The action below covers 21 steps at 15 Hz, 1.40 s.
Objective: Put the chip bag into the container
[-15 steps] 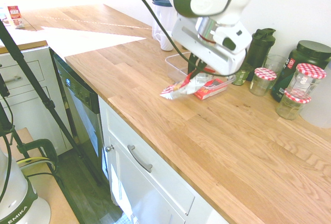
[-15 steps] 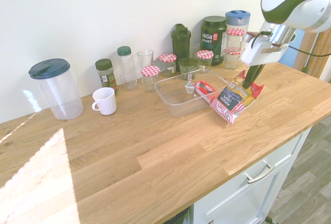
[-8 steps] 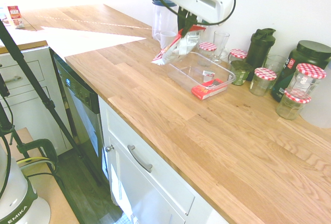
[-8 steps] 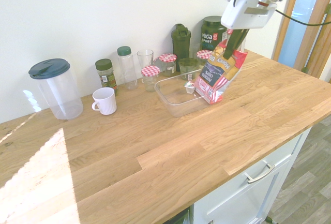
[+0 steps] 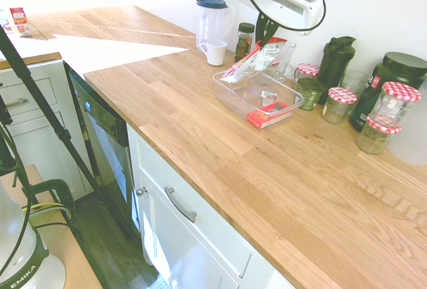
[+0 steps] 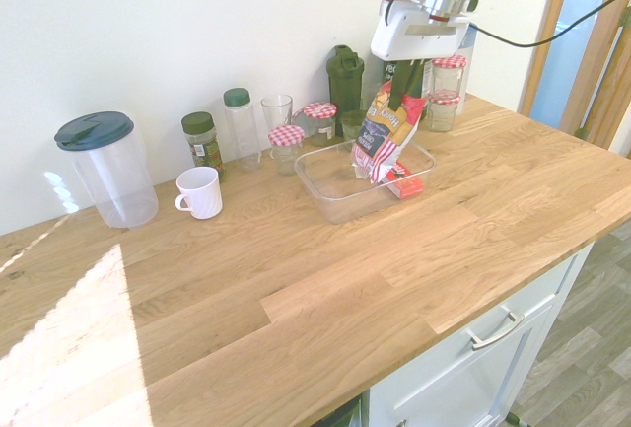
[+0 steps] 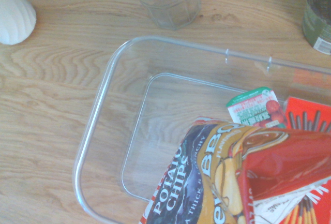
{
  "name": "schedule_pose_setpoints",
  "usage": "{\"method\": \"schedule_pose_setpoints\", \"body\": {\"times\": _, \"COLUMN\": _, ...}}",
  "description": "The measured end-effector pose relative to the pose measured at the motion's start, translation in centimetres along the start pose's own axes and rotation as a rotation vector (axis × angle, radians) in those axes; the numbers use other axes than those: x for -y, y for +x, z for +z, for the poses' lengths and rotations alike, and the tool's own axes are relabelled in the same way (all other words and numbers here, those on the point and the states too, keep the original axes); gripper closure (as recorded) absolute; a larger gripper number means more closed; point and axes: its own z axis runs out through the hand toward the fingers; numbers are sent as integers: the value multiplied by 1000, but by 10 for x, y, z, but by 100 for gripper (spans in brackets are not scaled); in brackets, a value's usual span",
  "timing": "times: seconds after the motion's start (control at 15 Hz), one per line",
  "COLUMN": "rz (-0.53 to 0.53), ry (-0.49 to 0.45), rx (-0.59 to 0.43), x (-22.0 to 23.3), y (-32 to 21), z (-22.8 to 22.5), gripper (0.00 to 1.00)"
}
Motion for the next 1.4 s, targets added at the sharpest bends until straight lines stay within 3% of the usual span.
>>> {"method": "schedule_pose_setpoints", "body": {"times": 0.53, "rz": 34, "ry": -72, "rx": 46, "x": 25, "y": 37, "z": 74, "gripper": 100}}
{"method": "schedule_pose_setpoints", "body": {"times": 0.6, "rz": 45, "ry": -88, "rx": 49, "x": 23, "y": 40, "z": 82, "gripper": 0}}
{"method": "schedule_pose_setpoints", "body": {"times": 1.4, "rz": 115, "ry": -170, "rx": 58, "x": -25, "y": 69, "z": 116, "gripper": 0}}
